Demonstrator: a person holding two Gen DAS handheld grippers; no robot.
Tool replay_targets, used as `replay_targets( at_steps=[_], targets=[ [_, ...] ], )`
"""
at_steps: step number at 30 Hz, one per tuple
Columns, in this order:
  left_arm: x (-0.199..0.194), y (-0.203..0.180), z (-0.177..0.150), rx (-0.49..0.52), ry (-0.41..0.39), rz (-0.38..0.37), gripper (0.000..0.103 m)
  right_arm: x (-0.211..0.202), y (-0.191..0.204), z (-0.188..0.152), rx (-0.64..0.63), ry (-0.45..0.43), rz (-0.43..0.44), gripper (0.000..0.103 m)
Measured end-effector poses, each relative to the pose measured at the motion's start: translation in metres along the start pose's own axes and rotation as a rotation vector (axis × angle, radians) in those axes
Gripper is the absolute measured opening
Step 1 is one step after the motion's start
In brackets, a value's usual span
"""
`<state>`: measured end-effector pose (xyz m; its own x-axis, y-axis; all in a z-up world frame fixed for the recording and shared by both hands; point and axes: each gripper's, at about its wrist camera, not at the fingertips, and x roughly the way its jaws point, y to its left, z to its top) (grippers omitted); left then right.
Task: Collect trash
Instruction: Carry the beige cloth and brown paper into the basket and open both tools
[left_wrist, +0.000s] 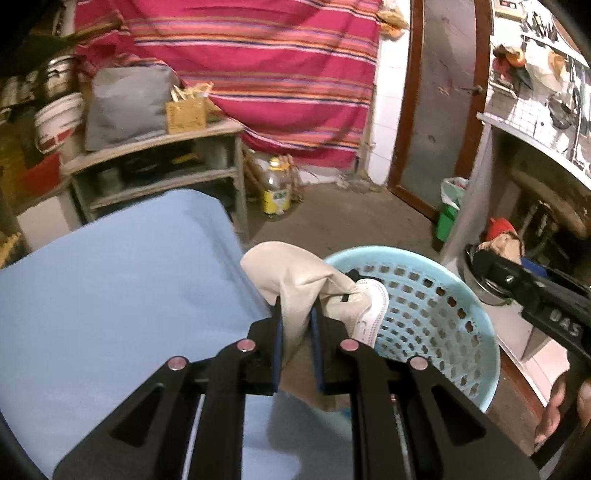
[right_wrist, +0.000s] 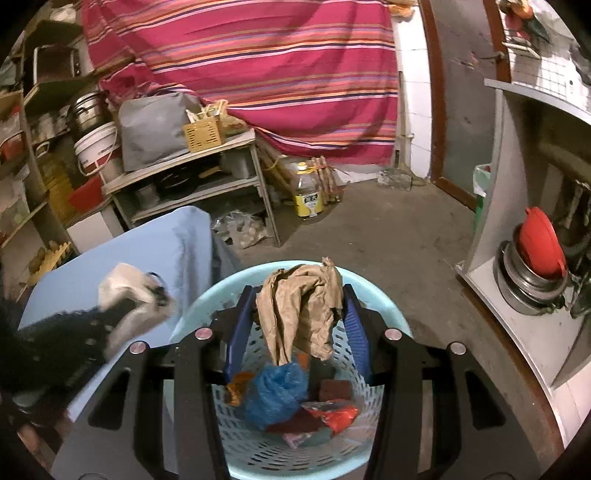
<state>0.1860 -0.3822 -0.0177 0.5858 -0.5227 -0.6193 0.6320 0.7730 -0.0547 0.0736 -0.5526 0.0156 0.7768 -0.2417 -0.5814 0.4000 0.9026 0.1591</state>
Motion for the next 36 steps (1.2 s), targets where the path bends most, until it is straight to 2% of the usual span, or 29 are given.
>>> replay_targets(
  at_steps=[6, 8, 9, 10, 15, 19, 21, 26, 34, 36],
  targets=[
    [0.027, -0.021, -0.001, 0.022, 0.043, -0.042, 0.020, 0.003, -0.014, 0.000, 0.027, 0.009, -0.015, 0.048],
    [0.030, -0.026, -0.002, 0.037, 0.046, -0.034, 0.038, 0.004, -0.018, 0.000, 0.034, 0.011, -0.019, 0.048],
    [0.030, -0.028, -0.002, 0.045, 0.039, -0.023, 0.052, 0.004, -0.020, 0.000, 0.037, 0.010, -0.020, 0.048],
    [0.028, -0.031, -0.002, 0.052, 0.030, -0.016, 0.059, 0.003, -0.022, 0.000, 0.042, 0.008, -0.021, 0.048],
    [0.022, -0.031, -0.002, 0.048, 0.021, -0.010, 0.061, -0.001, -0.027, 0.001, 0.058, 0.000, -0.013, 0.048],
    [0.003, -0.020, -0.004, 0.029, -0.023, 0.022, 0.077, -0.001, -0.024, 0.000, 0.046, -0.004, -0.003, 0.048],
    [-0.008, -0.014, -0.005, 0.018, -0.047, 0.045, 0.080, 0.001, -0.021, -0.001, 0.041, 0.000, 0.005, 0.048],
    [-0.026, 0.000, -0.005, -0.017, -0.073, 0.084, 0.085, 0.007, -0.006, -0.003, 0.004, 0.005, 0.019, 0.049],
    [-0.041, 0.015, -0.010, -0.036, -0.091, 0.129, 0.085, 0.021, 0.009, -0.004, -0.015, 0.026, 0.037, 0.051],
    [-0.043, 0.017, -0.011, -0.039, -0.094, 0.134, 0.085, 0.022, 0.012, -0.004, -0.021, 0.025, 0.034, 0.060]
  ],
)
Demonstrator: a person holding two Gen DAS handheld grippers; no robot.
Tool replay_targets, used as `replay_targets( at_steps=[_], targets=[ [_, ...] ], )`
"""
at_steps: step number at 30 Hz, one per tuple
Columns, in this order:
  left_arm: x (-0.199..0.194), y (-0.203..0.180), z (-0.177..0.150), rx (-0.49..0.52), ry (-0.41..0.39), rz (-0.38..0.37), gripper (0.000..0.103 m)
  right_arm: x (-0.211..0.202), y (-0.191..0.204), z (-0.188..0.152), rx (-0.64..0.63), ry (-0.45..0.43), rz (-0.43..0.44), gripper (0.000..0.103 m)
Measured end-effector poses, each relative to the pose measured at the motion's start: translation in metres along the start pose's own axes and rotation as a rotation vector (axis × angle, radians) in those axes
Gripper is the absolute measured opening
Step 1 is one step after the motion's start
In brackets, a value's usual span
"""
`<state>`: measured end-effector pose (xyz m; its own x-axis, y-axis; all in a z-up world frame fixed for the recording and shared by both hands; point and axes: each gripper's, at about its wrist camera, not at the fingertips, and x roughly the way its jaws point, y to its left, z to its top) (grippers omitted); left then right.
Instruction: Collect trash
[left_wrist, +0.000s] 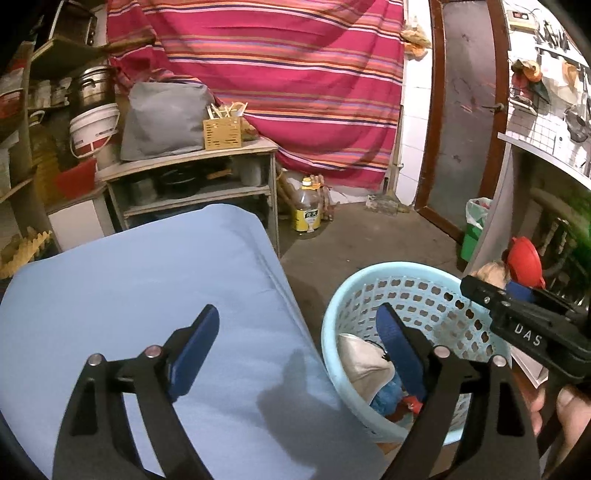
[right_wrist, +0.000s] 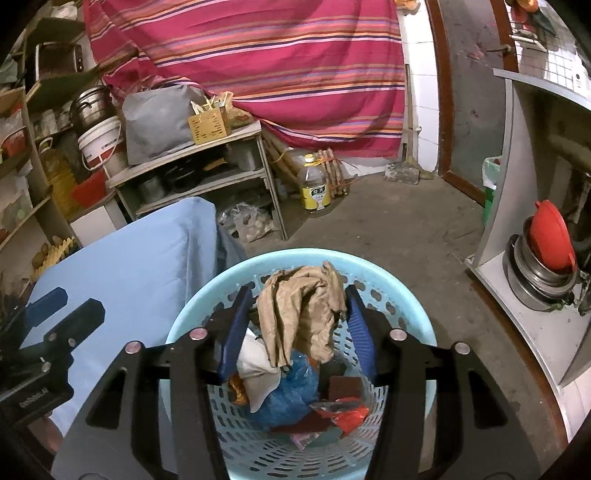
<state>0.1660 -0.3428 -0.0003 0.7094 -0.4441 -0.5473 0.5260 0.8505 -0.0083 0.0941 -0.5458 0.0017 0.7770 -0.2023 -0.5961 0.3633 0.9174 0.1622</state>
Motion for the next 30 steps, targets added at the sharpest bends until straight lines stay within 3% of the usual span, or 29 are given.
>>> replay_targets(
  at_steps=[17, 30],
  targets=[
    [-0.007, 0.018, 0.001, -0.017, -0.012, 0.039, 0.088, -0.005, 0.006, -0.001, -0.015, -0.038, -0.049, 0.097],
    [-0.073, 0.065, -0.016, -0.009, -0.051, 0.122, 0.098, -0.046, 0.049, -0.028, -0.088, -0.088, -0.036, 0.099]
  ],
)
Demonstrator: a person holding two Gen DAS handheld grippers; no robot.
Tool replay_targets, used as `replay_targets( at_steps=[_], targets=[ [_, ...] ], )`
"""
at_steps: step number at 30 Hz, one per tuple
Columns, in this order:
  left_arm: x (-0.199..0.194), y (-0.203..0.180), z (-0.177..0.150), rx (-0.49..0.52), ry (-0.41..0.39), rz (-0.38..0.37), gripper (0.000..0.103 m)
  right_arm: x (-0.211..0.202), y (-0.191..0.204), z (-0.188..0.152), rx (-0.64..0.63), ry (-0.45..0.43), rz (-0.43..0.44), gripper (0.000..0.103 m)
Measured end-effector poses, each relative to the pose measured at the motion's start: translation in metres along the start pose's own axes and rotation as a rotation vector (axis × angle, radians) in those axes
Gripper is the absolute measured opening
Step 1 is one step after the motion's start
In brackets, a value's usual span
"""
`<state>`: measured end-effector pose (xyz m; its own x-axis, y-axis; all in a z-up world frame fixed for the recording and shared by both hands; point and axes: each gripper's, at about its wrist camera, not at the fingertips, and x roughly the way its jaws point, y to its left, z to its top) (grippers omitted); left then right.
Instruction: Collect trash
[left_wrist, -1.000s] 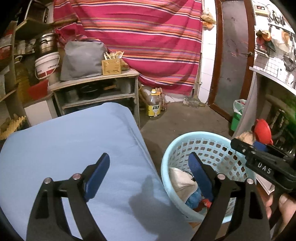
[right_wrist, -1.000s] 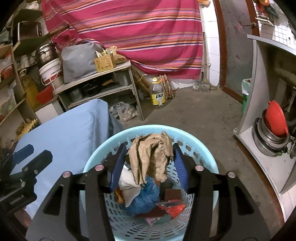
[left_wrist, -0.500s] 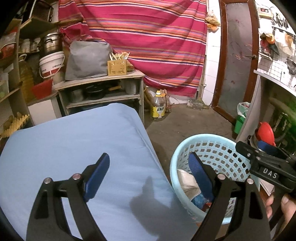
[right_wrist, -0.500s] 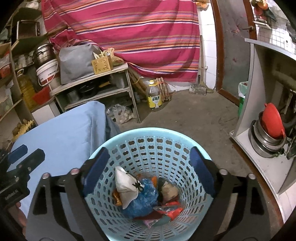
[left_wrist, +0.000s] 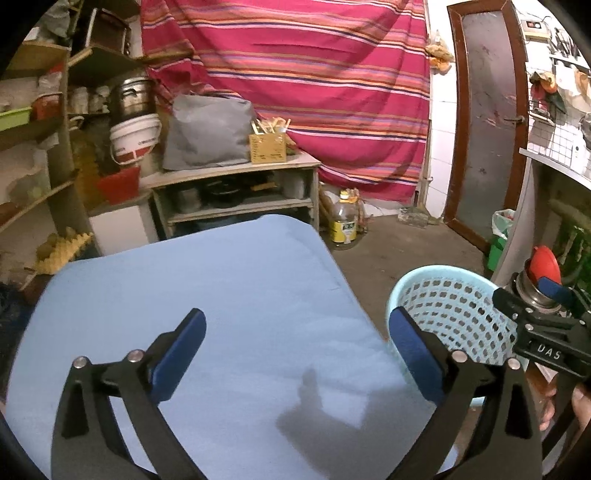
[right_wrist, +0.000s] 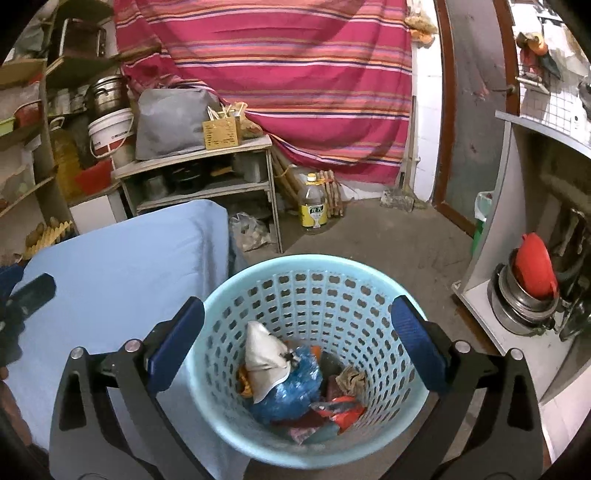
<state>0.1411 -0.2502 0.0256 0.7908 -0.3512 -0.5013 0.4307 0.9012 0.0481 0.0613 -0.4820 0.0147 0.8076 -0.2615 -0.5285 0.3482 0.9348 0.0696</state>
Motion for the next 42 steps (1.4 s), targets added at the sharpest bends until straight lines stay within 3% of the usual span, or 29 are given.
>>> replay_targets(
  at_steps=[10, 21, 31, 42],
  targets=[
    [-0.069, 0.062, -0.049, 0.033, -0.043, 0.079, 0.099, -0.075, 0.067, -0.017, -0.021, -0.107, 0.049, 0.099],
    [-0.123, 0.147, -0.112, -0.031, -0.083, 0.185, 0.099, -0.105, 0.155, -0.059, -0.101, -0.120, 0.133, 0.099],
    [-0.140, 0.196, -0.143, -0.097, -0.128, 0.268, 0.099, -0.109, 0.218, -0.084, -0.137, -0.126, 0.194, 0.099],
    [-0.126, 0.214, -0.156, -0.119, -0.107, 0.282, 0.099, -0.097, 0.241, -0.089, -0.139, -0.143, 0.194, 0.099]
  ],
)
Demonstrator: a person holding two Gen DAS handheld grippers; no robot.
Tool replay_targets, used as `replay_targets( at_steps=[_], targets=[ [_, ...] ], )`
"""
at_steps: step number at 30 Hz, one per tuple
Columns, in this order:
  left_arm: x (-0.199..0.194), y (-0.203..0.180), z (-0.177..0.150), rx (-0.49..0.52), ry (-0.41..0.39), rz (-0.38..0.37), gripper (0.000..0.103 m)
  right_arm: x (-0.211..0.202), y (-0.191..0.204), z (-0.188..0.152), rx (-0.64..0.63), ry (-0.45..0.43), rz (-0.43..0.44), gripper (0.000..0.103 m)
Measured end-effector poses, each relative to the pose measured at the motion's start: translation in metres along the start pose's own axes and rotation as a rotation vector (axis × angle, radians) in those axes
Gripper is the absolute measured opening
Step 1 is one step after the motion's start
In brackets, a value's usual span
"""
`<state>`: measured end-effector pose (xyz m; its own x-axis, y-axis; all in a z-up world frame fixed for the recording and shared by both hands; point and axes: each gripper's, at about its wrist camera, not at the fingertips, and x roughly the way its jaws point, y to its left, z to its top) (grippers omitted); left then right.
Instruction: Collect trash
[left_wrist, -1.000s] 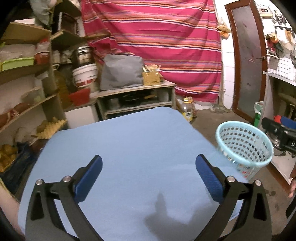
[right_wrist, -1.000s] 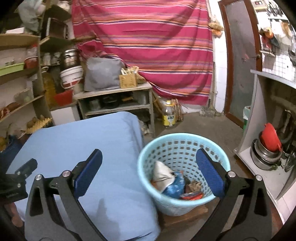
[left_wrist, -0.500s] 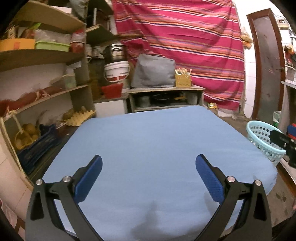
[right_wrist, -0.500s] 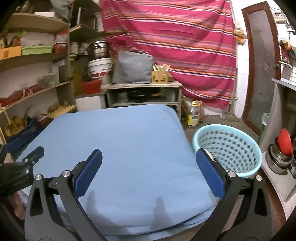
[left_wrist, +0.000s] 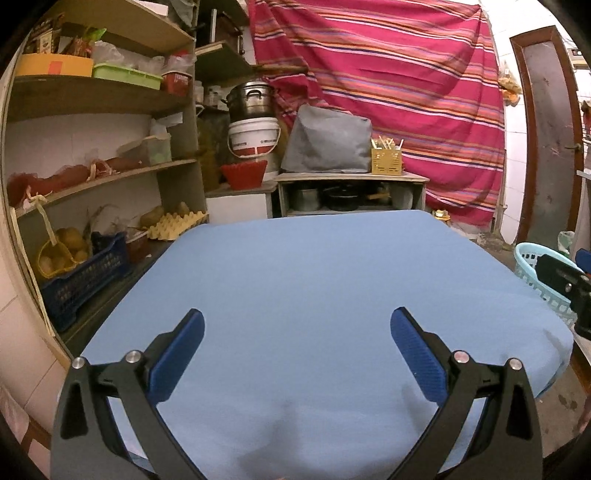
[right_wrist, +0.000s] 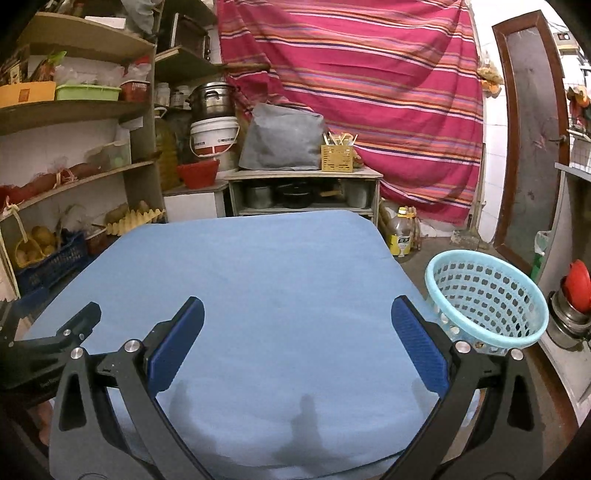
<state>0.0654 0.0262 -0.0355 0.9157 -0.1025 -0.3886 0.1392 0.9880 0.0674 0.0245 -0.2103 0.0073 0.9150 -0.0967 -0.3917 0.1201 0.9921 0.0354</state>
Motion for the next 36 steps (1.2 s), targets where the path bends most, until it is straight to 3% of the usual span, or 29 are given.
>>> replay_targets(
  at_steps=[36],
  targets=[
    [-0.010, 0.014, 0.004, -0.021, -0.059, 0.047, 0.099, 0.001, 0.008, -0.006, -0.028, -0.036, 0.001, 0.099]
  ],
)
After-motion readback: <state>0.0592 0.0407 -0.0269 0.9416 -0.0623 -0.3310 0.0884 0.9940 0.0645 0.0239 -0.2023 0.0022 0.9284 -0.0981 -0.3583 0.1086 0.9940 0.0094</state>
